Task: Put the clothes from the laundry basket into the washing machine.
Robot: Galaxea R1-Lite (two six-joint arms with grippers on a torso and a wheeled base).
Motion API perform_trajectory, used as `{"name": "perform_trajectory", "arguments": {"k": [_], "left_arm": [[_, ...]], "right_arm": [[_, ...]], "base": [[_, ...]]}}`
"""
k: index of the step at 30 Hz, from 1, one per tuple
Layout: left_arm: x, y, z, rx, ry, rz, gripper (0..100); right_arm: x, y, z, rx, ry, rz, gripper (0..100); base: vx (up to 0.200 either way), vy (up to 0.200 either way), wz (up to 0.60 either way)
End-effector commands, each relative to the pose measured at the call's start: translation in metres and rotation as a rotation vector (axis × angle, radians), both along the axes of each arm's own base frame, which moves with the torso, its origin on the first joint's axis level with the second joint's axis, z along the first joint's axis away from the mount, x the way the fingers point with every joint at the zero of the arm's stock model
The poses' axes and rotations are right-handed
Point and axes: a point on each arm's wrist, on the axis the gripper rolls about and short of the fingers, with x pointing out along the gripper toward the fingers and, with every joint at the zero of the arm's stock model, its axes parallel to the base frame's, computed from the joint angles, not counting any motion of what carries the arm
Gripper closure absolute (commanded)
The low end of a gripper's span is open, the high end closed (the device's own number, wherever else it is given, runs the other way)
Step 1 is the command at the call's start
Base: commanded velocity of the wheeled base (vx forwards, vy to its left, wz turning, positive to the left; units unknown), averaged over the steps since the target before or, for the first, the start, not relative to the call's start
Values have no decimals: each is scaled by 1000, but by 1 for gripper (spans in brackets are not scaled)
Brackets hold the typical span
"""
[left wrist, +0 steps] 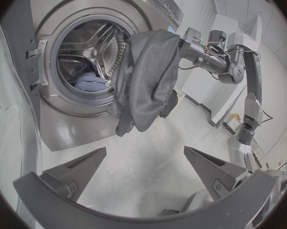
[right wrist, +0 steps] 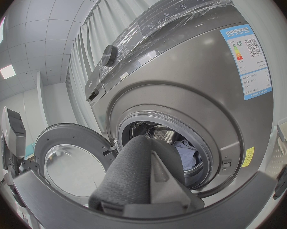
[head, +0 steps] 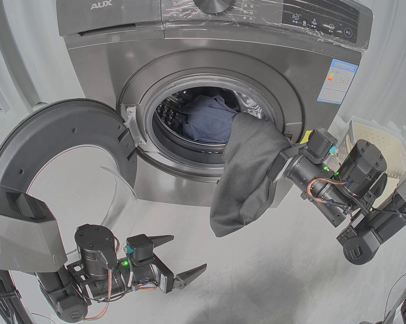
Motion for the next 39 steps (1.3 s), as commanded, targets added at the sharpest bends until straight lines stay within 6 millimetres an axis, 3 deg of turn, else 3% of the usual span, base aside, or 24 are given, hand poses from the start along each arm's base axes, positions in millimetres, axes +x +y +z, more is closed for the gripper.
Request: {"name": "perform_trajectory", "arguments": {"k": [1,14,19,20,25,39], "left_arm": [[-8,-7,4,-8,-10,-41,0],[48,-55,40,-198,-220,-41,0],[61,-65,31,-201,-224,-36,0],[68,-67,22,-190,-213,-26,0],[91,-60,11,-182,-219,23,0],[128,-49,-6,-180,-234,93,0]], "right_arm": [[4,6,-5,-5,7,8,100],[-1,35,-31,-56,63,81,100],[-4,42,-29,-47,54,92,100],[-6,47,-26,-31,49,81,100],[-14,59,-27,-26,57,105,100],[-31,70,-31,-29,78,157,100]], "base": [[0,0,0],[0,0,0],[0,0,0],[0,0,0],[0,0,0],[0,0,0]]}}
